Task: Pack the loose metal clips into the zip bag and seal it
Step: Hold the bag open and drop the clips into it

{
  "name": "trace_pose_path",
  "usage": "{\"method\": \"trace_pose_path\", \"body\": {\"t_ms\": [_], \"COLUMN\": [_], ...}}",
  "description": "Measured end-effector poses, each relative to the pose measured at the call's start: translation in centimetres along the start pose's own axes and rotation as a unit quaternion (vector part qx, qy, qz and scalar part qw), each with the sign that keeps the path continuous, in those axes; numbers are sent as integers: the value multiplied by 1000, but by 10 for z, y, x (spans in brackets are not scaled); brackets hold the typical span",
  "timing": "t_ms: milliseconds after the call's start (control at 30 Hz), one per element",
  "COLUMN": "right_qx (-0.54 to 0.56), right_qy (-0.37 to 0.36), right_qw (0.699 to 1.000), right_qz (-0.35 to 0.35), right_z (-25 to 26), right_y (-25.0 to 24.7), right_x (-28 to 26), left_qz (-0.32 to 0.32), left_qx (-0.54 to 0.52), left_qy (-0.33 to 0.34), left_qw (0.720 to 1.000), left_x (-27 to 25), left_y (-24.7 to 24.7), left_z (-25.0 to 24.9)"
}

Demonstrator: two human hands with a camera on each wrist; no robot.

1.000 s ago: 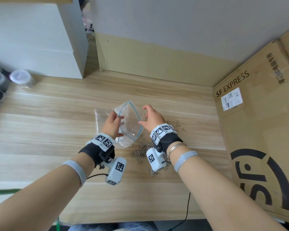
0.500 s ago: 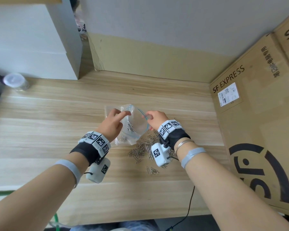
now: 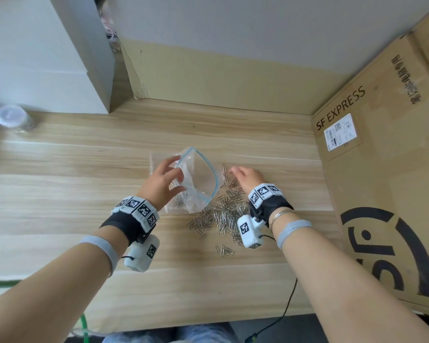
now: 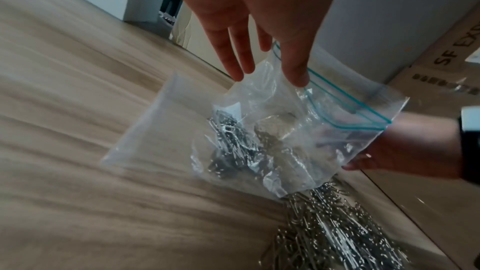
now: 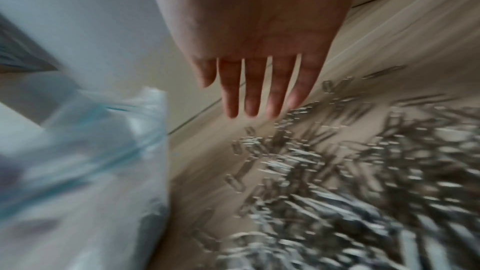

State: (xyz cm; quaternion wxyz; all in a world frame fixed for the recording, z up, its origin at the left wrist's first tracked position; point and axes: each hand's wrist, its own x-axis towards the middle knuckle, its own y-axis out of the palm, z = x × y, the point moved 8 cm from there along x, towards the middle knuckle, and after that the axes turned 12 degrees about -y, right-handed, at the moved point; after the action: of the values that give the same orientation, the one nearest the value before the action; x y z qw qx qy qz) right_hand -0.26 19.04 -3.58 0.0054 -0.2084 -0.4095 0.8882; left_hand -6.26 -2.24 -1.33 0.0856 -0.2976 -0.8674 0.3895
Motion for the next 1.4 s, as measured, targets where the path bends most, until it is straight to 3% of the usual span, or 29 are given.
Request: {"method": "trace_pose_path", "body": {"t_ms": [200, 300, 467, 533, 633, 733, 800, 1033, 1100, 1233, 1400], "right_qx": [-74, -54, -46, -57, -82, -95, -96, 40, -17, -156, -246], "right_qy": [141, 121, 45, 49, 118, 204, 217, 163, 112, 44, -15], "right_qw": [987, 990, 998, 997, 990, 973, 969, 985, 993, 971, 948], "right_qz": [-33, -45, -3, -7, -7, 53, 68, 35, 45, 178, 201], "right_z": [-71, -69, -42, -42, -64, -87, -89, -59, -54, -58, -44], "right_y": [3, 13, 26, 19, 6, 11, 19, 35, 29, 44, 57], "right_x": [-26, -29, -28, -29, -38, -57, -63, -54, -51, -61, -62], "left_qz": [-19, -22, -25, -22, -20, -22, -23, -20, -19, -21, -26], "left_qx": [-33, -42, -60, -68, -69, -79, -91, -98, -101, -107, -112], "left_qy": [-3, -5, -20, -20, -24, -26, -22, -18, -23, -31, -33], "left_qw": [999, 999, 998, 997, 997, 996, 995, 995, 994, 994, 993], "left_x": [-3, -5, -5, -6, -6, -7, -7, -9, -9, -10, -10], "left_y": [4, 4, 4, 5, 7, 6, 6, 8, 8, 7, 8], "left_z": [6, 7, 10, 9, 8, 9, 9, 8, 10, 14, 16]}}
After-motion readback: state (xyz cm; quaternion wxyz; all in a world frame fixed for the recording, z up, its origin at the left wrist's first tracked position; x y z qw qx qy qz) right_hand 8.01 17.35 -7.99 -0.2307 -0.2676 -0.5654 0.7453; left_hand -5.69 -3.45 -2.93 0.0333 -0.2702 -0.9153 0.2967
